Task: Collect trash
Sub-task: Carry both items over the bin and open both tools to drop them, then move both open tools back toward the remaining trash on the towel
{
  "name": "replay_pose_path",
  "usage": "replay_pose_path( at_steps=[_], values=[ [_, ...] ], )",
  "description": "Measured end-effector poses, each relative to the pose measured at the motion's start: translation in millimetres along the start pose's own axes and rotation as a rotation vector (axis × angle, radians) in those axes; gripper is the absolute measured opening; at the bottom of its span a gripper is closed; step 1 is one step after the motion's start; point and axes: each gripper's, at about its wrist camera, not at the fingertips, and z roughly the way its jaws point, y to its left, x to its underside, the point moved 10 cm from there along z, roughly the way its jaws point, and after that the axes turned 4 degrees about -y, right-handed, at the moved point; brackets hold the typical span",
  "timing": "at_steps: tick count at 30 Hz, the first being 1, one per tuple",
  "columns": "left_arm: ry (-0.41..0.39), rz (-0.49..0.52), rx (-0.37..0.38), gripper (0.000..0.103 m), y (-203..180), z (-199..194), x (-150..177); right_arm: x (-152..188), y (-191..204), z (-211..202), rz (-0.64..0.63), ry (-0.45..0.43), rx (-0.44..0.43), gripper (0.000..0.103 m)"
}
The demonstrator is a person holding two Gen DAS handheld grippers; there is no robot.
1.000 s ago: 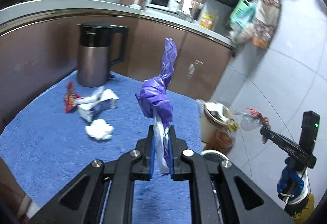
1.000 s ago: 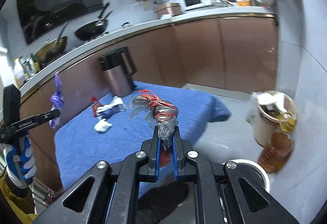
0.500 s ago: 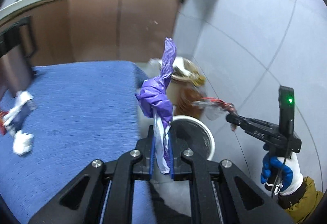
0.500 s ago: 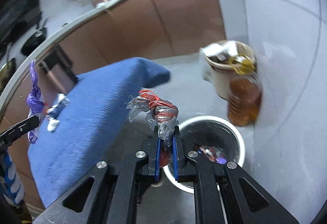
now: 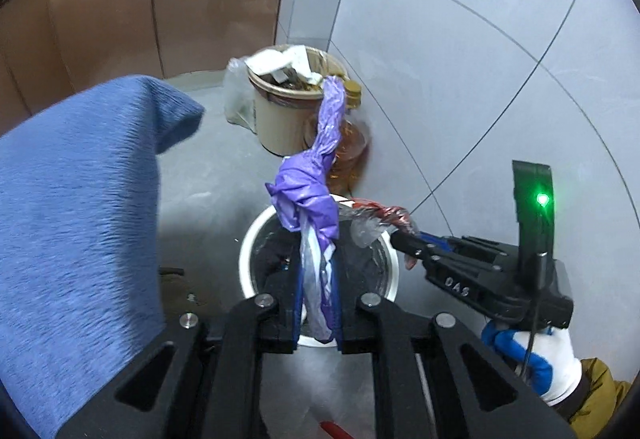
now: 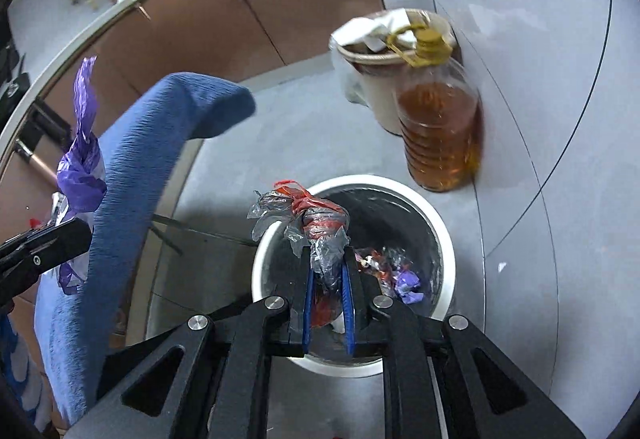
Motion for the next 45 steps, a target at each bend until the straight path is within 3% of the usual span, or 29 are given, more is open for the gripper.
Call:
replay_pose_path(
  at_steps=[1,2,3,5,7,10,18,31,39,45],
  values=[
    [0.008,-0.005,0.003,0.020,-0.7,6.1,-1.7,0.1,-2.2,3.0,-0.001,0.006,0.005,0.015],
    [0.013,-0.015,0.006,0.029,2.4,10.5,-1.1,1.8,-5.6,8.8,-0.002,0.016,0.016,0.021],
    [0.013,-0.024,0.010,0.033,2.4,14.4,-2.0,2.7,-7.6,11.7,-0.001,0.020,0.024,0.031],
    [0.013,-0.047,0.030,0.043,2.9,20.6,-4.3,4.2,-13.4,16.7,0.004,0.027,0.046,0.041],
    [0.008,-0.057,0.041,0.051,1.9,22.6,-6.4,5.1,-18.8,19.1,0.015,0.029,0.057,0.042],
    [-0.005,-0.066,0.043,0.053,1.5,20.2,-9.3,5.8,-23.5,19.1,0.023,0.030,0.071,0.044],
    [-0.150,-0.090,-0.021,0.053,20.5,-28.6,-18.4,-4.2,-5.5,2.3,-0.008,-0.001,0.081,0.050],
    [-0.341,-0.151,-0.361,0.056,101.7,-159.6,1.9,-37.4,132.6,-86.6,-0.224,-0.204,-0.058,0.054],
    [-0.466,-0.208,-0.578,0.063,141.8,-256.4,37.9,-32.8,230.2,-145.4,-0.402,-0.320,-0.141,0.066],
    [-0.541,-0.253,-0.674,0.066,151.3,-318.0,76.5,-25.0,274.1,-179.5,-0.480,-0.379,-0.176,0.070]
  ],
)
